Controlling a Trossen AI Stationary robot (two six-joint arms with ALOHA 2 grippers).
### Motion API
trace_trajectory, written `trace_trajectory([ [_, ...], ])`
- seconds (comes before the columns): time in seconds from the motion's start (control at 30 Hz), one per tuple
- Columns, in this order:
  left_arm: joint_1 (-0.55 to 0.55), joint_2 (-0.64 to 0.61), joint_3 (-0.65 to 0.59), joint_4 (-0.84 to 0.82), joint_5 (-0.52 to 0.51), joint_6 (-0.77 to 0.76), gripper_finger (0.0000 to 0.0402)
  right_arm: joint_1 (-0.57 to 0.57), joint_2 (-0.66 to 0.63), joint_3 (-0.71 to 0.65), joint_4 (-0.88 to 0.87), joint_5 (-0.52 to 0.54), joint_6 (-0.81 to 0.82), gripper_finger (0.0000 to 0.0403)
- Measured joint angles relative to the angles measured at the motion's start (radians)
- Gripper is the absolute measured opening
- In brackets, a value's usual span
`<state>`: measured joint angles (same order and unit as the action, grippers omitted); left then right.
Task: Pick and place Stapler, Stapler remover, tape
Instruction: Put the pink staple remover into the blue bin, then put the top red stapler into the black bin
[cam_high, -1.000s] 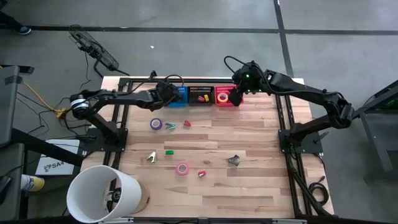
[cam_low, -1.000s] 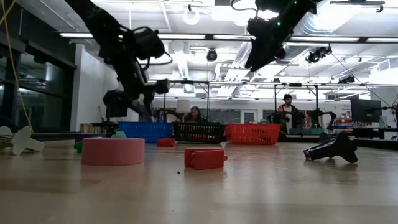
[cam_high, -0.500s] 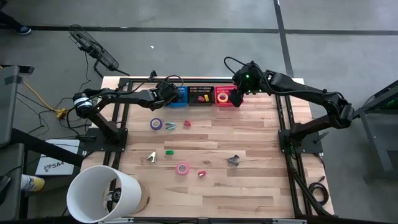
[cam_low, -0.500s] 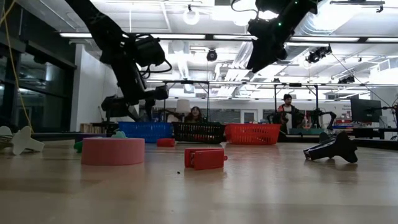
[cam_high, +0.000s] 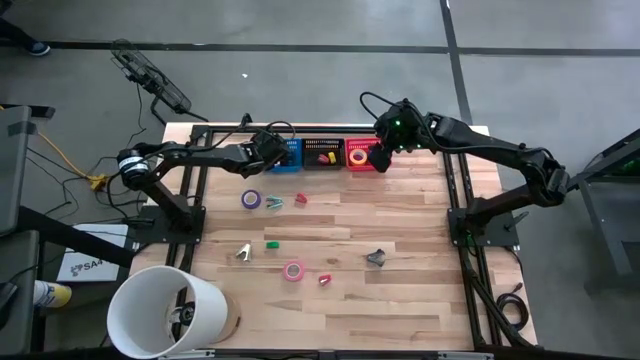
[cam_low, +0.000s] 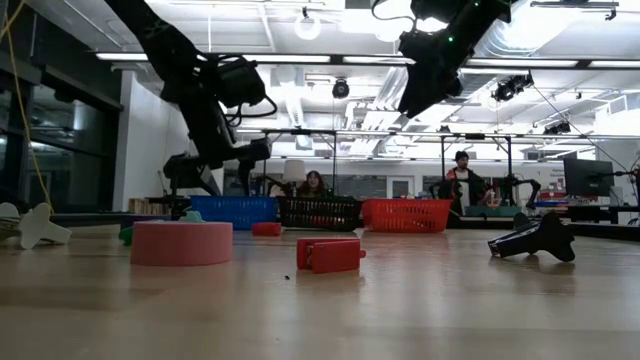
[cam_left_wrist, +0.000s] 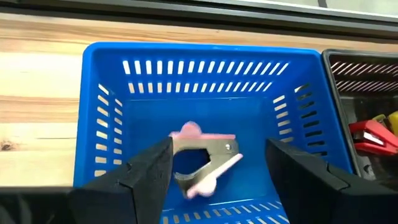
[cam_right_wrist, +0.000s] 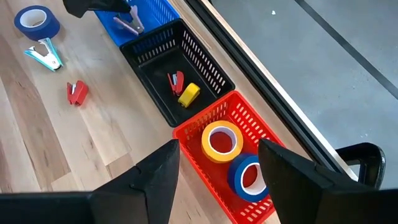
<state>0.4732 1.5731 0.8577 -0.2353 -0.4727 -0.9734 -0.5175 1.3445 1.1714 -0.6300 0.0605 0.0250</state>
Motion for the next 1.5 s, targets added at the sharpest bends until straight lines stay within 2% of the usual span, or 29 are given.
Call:
trace_trajectory([
  [0.23, 0.000, -0.063, 0.000, 0.004, 0.006, 0.047, 0.0250, 0.000, 0.000, 0.000, -0.020, 0.000, -0.002, 0.0209],
  [0.37, -0.002, -0.108, 0.000, 0.024, 0.079, 0.166, 0.0250, 0.000, 0.000, 0.000, -0.025, 0.000, -0.008, 0.0209],
  [0.47, -0.002, -0.122, 0.000, 0.084, 0.189, 0.327, 0.0250, 0.000, 0.000, 0.000, -0.031, 0.000, -0.037, 0.0209],
  [0.67, -0.008, -0.123, 0.000, 0.166, 0.482, 0.614, 0.0250, 0.000, 0.000, 0.000, -0.053, -0.005, -0.094, 0.0209],
  [0.77, -0.025, -0.123, 0.000, 0.158, 0.548, 0.768, 0.0250, 0.000, 0.000, 0.000, -0.073, -0.006, -0.120, 0.0209],
  [1.03, -0.094, -0.115, 0.000, 0.150, 0.571, 1.145, 0.0250, 0.000, 0.000, 0.000, -0.127, -0.005, -0.163, 0.0209],
  [1.27, -0.134, -0.115, 0.000, 0.147, 0.535, 1.213, 0.0250, 0.000, 0.000, 0.000, -0.153, -0.014, -0.158, 0.0209],
  [1.5, -0.134, -0.084, -0.001, 0.120, 0.557, 1.241, 0.0250, 0.000, 0.000, 0.000, -0.157, -0.015, -0.157, 0.0209],
])
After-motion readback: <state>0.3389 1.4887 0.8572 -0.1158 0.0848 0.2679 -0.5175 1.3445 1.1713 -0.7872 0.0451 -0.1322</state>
